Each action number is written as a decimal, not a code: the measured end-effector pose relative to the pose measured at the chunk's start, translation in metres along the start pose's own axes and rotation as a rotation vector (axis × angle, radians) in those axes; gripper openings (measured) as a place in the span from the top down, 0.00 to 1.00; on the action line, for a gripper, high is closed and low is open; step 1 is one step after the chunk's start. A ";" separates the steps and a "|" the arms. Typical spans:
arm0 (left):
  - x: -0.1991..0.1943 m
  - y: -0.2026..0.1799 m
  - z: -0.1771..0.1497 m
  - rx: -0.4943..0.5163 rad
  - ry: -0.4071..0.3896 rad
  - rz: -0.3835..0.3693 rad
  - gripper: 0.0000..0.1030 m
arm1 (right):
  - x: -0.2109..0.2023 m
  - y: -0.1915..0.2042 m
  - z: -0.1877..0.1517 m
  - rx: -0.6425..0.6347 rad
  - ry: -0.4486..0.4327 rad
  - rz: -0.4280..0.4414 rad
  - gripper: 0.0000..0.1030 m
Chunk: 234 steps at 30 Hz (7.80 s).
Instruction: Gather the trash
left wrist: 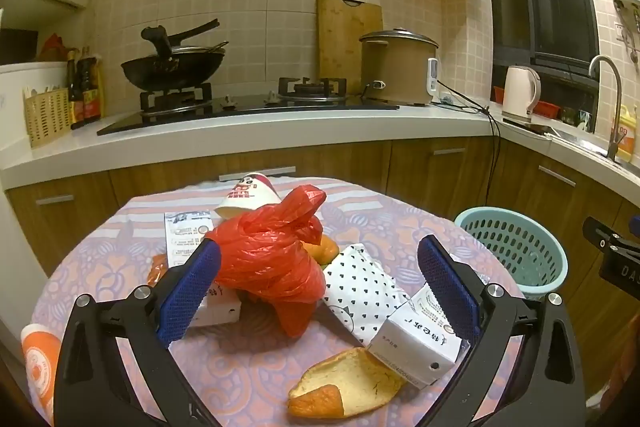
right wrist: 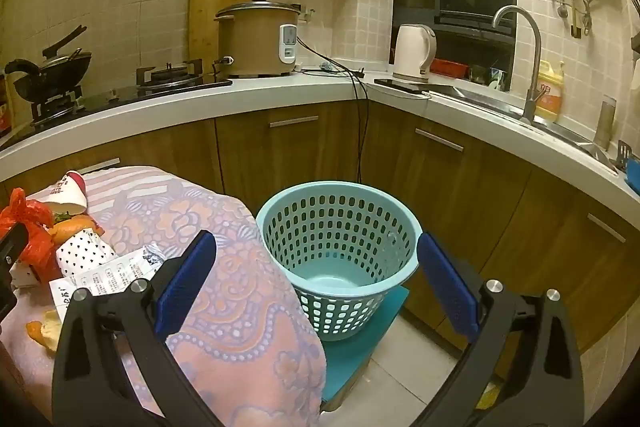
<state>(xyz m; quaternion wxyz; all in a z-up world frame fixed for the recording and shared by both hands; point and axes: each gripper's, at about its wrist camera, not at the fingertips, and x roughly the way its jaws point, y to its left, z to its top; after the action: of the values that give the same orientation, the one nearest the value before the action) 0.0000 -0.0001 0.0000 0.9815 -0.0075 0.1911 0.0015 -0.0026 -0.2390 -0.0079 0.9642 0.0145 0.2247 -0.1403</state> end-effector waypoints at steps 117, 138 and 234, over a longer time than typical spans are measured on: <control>-0.034 0.166 -0.077 -0.440 0.382 0.174 0.34 | 0.019 0.084 -0.041 -0.046 0.311 0.442 0.18; -0.012 0.159 -0.070 -0.415 0.382 0.068 0.50 | 0.077 0.137 -0.051 0.053 0.544 0.227 0.37; -0.018 0.013 0.043 -0.229 0.104 -0.161 0.31 | 0.059 0.026 0.020 0.012 0.292 0.515 0.45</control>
<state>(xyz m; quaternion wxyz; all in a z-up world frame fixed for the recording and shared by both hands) -0.0009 0.0134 0.0465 0.9600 -0.1346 0.2390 -0.0558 0.0642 -0.2313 -0.0163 0.9255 0.0965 0.3490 0.1110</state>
